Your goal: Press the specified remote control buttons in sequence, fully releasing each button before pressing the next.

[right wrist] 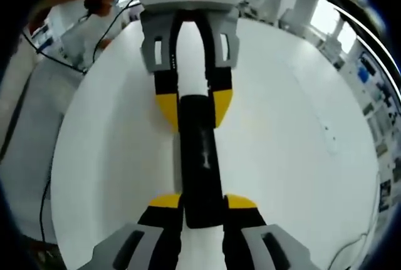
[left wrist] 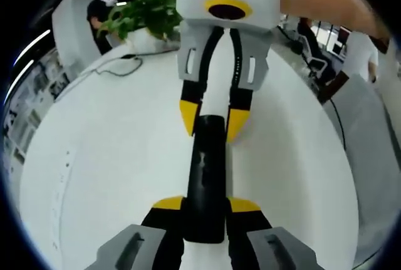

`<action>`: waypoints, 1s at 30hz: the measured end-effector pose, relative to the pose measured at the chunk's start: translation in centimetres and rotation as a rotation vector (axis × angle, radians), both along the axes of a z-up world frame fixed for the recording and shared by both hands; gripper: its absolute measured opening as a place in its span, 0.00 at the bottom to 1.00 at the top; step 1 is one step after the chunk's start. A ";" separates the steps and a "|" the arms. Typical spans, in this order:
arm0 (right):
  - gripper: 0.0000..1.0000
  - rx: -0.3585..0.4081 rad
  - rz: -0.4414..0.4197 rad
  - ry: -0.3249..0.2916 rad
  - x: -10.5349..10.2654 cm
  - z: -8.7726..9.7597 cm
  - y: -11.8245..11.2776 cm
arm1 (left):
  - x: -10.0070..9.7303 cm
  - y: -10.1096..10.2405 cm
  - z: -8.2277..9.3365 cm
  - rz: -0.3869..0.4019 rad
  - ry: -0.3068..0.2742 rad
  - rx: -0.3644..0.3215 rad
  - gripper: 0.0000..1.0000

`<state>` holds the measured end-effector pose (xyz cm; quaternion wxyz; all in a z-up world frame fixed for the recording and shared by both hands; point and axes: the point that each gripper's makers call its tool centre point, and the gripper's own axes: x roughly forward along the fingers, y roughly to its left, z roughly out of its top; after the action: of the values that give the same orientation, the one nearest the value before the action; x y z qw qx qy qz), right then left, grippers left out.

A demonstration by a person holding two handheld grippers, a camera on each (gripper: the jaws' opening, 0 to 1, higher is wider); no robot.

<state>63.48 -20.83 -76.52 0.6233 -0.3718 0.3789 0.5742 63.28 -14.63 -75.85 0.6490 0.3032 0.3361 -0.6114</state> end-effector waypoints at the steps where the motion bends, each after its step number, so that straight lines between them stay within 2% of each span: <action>1: 0.22 0.000 0.002 0.000 -0.2 0.0 0.0 | -0.2 0.0 0.0 -0.001 0.000 0.001 0.24; 12: 0.22 0.001 0.015 -0.012 -3.1 1.2 0.2 | -3.0 0.1 0.9 0.012 0.002 -0.007 0.24; 27: 0.22 0.007 0.022 -0.001 -7.6 1.4 0.4 | -7.1 0.2 1.1 0.017 0.009 -0.013 0.24; 30: 0.22 0.005 0.024 0.005 -8.6 1.1 0.3 | -8.6 0.0 1.0 0.013 0.015 -0.013 0.24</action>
<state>54.83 -20.52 -75.42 0.6163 -0.3735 0.3743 0.5836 54.66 -14.65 -74.88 0.6524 0.2922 0.3389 -0.6116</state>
